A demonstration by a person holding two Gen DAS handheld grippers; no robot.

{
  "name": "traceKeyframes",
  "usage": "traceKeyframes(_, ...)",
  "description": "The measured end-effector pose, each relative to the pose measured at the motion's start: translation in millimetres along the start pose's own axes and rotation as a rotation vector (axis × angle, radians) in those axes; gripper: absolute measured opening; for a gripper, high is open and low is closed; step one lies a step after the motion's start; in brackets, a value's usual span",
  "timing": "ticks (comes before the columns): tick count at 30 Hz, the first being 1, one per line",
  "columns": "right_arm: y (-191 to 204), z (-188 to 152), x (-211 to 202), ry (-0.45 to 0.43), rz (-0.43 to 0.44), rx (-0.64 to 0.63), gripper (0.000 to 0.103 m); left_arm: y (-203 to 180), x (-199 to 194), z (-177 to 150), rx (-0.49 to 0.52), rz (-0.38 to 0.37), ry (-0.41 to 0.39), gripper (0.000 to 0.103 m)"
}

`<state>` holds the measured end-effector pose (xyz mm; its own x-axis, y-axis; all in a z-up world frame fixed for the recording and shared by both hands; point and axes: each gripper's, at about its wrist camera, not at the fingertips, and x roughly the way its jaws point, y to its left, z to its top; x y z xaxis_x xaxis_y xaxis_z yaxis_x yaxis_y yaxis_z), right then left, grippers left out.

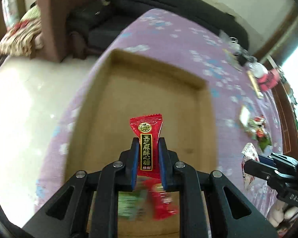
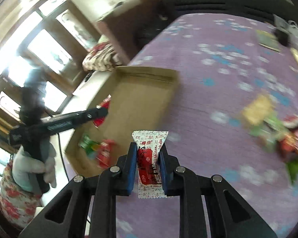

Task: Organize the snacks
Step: 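Drop both packets into the cardboard tray by opening both tools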

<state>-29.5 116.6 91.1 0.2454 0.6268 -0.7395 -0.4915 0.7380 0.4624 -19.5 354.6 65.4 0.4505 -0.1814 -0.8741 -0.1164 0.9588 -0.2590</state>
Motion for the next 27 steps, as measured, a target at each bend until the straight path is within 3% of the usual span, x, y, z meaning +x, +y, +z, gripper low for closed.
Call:
traceKeyframes(6, 31, 12, 69, 0.057, 0.013, 0.046, 0.019, 23, 22, -5, 0.019, 0.056, 0.062, 0.020)
traceKeyframes(13, 49, 14, 107, 0.078, -0.021, 0.068, 0.020, 34, 14, -12, 0.031, 0.017, 0.060, 0.022)
traceKeyframes(17, 56, 15, 109, 0.062, -0.053, 0.061, 0.024, 44, -3, -12, 0.006, -0.006, 0.031, 0.046)
traceKeyframes(23, 63, 12, 101, 0.049, -0.062, 0.040, 0.025, 43, -28, -6, -0.040, -0.058, -0.031, 0.057)
traceKeyframes(27, 61, 12, 100, 0.039, -0.057, 0.054, 0.032, 36, -38, -3, -0.052, -0.079, -0.063, 0.058)
